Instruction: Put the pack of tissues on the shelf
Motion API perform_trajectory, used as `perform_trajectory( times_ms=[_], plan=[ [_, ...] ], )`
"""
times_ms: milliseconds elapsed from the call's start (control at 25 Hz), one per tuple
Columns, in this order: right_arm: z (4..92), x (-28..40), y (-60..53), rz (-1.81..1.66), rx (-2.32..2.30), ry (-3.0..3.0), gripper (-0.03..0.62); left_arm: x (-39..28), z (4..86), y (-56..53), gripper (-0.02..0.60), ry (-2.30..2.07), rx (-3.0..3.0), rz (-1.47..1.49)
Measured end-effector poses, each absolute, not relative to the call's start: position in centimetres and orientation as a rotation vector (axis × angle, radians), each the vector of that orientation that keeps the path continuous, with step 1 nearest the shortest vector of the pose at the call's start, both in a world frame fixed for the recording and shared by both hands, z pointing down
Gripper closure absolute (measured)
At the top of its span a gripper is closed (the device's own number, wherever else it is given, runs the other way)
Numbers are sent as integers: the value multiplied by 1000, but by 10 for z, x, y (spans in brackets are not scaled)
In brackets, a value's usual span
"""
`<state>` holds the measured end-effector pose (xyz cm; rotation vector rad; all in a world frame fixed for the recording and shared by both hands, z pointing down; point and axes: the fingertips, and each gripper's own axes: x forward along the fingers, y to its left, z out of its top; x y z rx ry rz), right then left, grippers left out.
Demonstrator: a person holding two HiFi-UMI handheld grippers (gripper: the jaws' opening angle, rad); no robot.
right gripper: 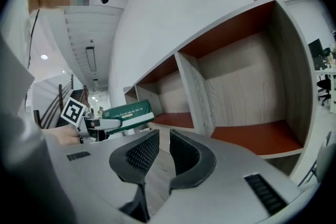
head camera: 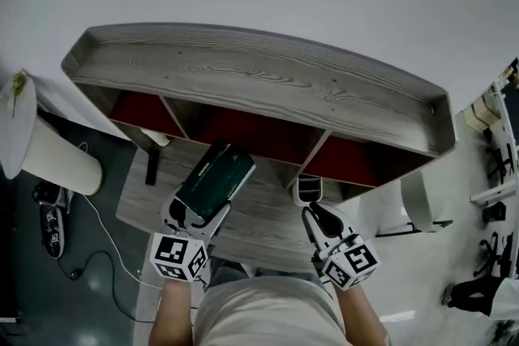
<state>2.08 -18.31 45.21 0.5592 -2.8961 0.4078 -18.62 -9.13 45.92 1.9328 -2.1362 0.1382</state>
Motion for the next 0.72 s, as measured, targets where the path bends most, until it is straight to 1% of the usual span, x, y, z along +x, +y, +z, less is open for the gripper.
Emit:
perform_trajectory(
  times_ms=[360,560,720],
  plan=[
    [447,42,-209,456,1012,-2817,510,-177,454,-183,115,-1813,2288,314],
    [447,54,-205,466,1209,-2761,510,-170,456,-210,115,-1638,2421,329],
    [448,62,-197,477,1342,-2703,510,-164,461,-224,114,-1516,2542,429]
  ],
)
